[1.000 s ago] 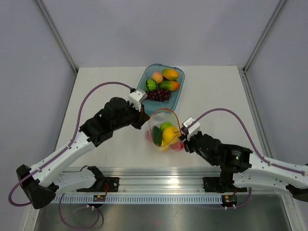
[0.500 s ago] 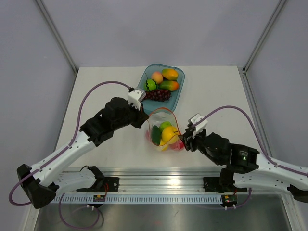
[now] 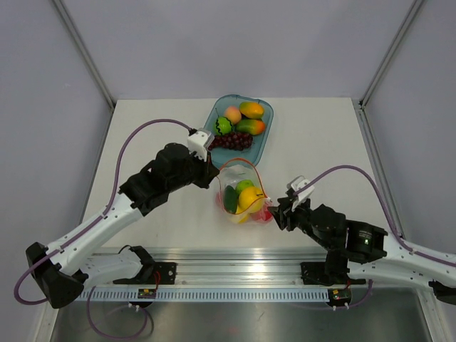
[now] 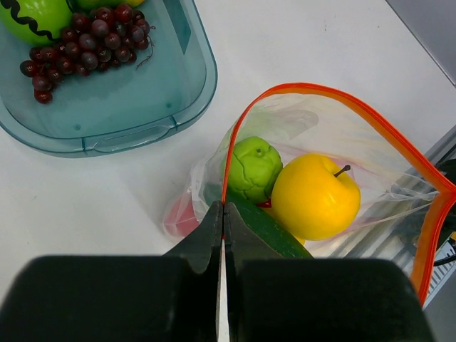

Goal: Place the food in the zip-top bag and seal the zipper
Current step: Zip the zipper food storage bag at the center of the board.

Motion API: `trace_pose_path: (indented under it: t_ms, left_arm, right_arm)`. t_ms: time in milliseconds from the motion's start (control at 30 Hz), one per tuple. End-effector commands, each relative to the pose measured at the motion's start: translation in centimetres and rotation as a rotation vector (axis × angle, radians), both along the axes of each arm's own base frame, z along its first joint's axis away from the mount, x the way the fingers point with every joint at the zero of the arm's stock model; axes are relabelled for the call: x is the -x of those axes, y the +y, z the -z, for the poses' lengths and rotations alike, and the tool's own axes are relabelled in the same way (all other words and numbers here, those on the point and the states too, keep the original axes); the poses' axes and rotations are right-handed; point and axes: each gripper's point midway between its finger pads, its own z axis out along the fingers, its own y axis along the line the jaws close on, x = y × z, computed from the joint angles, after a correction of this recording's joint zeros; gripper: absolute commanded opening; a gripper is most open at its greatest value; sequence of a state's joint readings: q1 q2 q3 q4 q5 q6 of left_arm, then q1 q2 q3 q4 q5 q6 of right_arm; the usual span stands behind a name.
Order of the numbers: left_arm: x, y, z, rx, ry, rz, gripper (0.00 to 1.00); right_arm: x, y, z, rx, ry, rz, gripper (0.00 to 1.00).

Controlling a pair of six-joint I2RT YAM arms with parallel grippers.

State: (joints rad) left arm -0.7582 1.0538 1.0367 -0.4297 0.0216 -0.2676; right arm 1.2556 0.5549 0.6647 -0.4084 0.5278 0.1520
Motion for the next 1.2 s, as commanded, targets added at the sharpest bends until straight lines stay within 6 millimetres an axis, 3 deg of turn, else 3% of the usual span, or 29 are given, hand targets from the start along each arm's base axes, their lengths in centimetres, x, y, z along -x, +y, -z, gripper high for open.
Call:
trace_pose_path:
  t_ms: [0, 133, 433, 633, 700, 767, 867, 900, 1000, 1167]
  left_arm:
    - [-0.7, 0.1, -1.5, 0.025, -0.023, -0.028, 0.0]
    - [-0.7, -0.1, -1.6, 0.024, -0.022, -0.016, 0.0]
    - [-0.5, -0.7, -1.2, 0.034, -0.008, 0.007, 0.0]
    - [-0.4, -0.4, -1.3, 0.037, -0.016, 0.002, 0.0]
    - [-0.3, -0.4, -1.5, 0.04, -0.022, 0.006, 0.0]
    - [0.6, -0.9, -1.7, 0.049, -0.021, 0.075, 0.0]
    - [1.9, -1.2, -2.7, 0.047, -0.061, 0.176, 0.58]
    - [2.1, -0.7, -3.8, 0.039, -0.101, 0.179, 0.83]
    - [2.7, -0.2, -5.9, 0.037, -0.182, 0.218, 0.87]
    - [6.0, -2.4, -10.4, 0.11, -0.386, 0.499, 0.74]
  right_arm:
    - [0.0, 1.6, 0.2, -0.021, -0.029, -0.051, 0.49]
    - [-0.1, 2.3, 0.8, -0.037, -0.043, -0.06, 0.47]
    - [-0.8, 4.2, -0.9, -0.118, -0.106, -0.074, 0.37]
    - [-1.0, 4.1, -1.2, -0.116, -0.116, -0.065, 0.13]
    - [-1.0, 3.9, -1.3, -0.115, -0.121, -0.059, 0.01]
    - [-1.0, 3.7, -1.5, -0.114, -0.131, -0.064, 0.0]
    - [-0.6, 3.4, -2.6, -0.107, -0.193, -0.106, 0.0]
    - [-0.6, 2.9, -3.2, -0.097, -0.229, -0.108, 0.0]
    - [-0.7, 1.9, -4.1, -0.073, -0.277, -0.102, 0.0]
    - [-0.1, 1.8, -4.6, -0.034, -0.292, -0.154, 0.0]
